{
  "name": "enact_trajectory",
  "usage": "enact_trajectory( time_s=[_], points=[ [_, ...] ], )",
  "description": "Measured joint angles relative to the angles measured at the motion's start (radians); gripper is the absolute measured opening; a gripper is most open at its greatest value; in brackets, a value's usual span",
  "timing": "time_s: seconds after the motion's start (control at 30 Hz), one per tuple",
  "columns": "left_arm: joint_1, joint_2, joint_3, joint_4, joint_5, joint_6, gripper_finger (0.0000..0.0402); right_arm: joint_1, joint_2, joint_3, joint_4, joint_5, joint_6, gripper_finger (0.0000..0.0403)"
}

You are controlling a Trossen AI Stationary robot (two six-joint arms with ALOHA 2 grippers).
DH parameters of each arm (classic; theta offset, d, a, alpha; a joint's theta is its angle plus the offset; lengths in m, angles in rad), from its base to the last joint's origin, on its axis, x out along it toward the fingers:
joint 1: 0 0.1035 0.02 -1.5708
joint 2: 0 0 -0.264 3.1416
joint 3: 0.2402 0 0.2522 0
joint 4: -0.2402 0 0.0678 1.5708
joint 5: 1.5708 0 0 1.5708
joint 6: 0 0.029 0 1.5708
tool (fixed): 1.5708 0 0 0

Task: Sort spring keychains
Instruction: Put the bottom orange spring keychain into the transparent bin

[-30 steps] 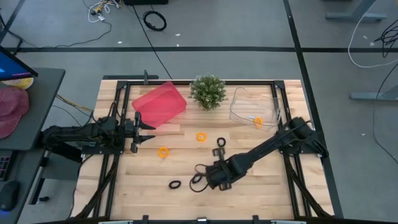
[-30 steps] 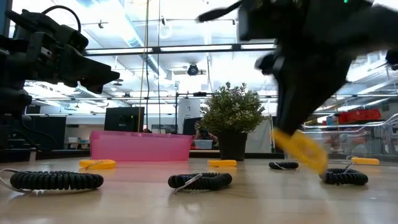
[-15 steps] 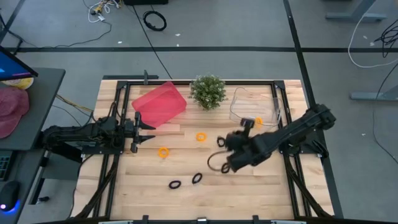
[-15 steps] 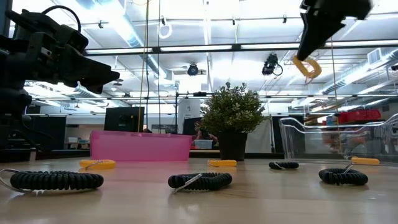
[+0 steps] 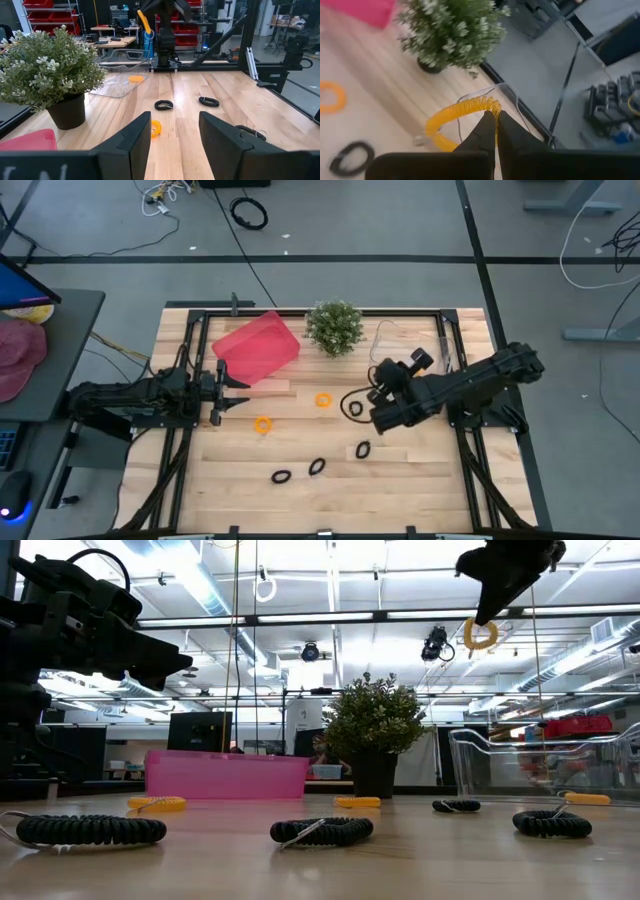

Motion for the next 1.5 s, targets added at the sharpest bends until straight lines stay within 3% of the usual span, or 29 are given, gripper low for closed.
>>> enact_trajectory(
  time_s=[0.27, 0.8, 1.17, 1.33, 1.5],
  points=[
    [0.0, 0.0, 0.0, 0.0, 0.0, 0.0, 0.0172, -0.077, -0.002, -0.026, 0.0, 0.013, 0.051, 0.0],
    [0.0, 0.0, 0.0, 0.0, 0.0, 0.0, 0.0172, -0.228, -0.002, -0.384, -0.001, 0.025, 0.241, 0.0001],
    [0.0, 0.0, 0.0, 0.0, 0.0, 0.0, 0.0172, -0.239, -0.002, -0.407, 0.001, -0.009, 0.228, 0.0011],
    [0.0, 0.0, 0.001, 0.0, 0.0, 0.0, 0.0172, -0.239, -0.002, -0.407, 0.004, -0.035, 0.199, 0.004],
    [0.0, 0.0, 0.001, 0.0, 0.0, 0.0, 0.0172, -0.238, -0.002, -0.407, 0.007, -0.036, 0.198, 0.0102]
  ],
)
